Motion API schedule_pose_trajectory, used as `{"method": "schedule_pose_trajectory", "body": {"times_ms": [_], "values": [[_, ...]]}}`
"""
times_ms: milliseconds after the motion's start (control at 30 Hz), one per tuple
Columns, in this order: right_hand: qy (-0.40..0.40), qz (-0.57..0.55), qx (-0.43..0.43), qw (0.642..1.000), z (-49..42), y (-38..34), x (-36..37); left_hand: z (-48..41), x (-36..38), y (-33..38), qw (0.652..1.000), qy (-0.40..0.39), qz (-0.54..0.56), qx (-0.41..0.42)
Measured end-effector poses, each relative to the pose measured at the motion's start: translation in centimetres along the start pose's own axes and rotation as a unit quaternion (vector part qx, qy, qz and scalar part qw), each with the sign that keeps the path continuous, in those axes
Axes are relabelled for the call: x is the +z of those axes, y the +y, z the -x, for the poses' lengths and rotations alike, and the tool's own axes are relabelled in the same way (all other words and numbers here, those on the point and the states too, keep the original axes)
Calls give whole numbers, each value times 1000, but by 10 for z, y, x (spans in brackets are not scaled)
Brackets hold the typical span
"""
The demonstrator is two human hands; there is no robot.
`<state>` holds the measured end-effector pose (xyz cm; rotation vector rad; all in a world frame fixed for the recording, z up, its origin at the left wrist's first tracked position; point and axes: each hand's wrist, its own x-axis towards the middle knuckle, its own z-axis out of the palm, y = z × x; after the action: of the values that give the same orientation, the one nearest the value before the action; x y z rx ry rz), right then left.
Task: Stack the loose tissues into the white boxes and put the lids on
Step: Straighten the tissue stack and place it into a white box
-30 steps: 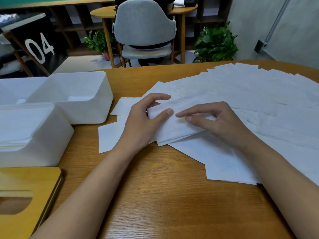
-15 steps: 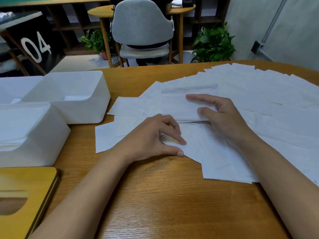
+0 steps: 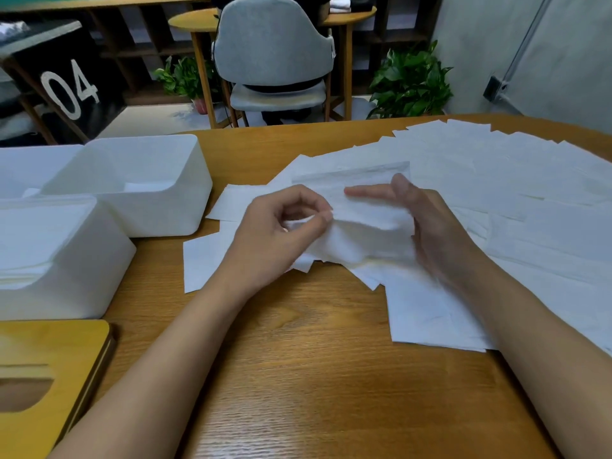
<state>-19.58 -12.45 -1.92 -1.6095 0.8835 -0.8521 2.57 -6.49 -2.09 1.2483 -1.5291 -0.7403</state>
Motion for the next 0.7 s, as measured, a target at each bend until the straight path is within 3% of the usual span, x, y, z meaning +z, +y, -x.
{"method": "schedule_pose_trajectory", "body": {"times_ms": [100, 200, 700], "values": [[-7, -29, -15, 999, 4, -1, 3, -3, -1, -2, 998, 58, 22, -19], [25, 23, -43, 999, 3, -1, 6, -4, -3, -5, 995, 86, 21, -44], [-13, 104, -116, 988, 2, 1, 10, -4, 1, -12, 992, 102, -75, -21]]}}
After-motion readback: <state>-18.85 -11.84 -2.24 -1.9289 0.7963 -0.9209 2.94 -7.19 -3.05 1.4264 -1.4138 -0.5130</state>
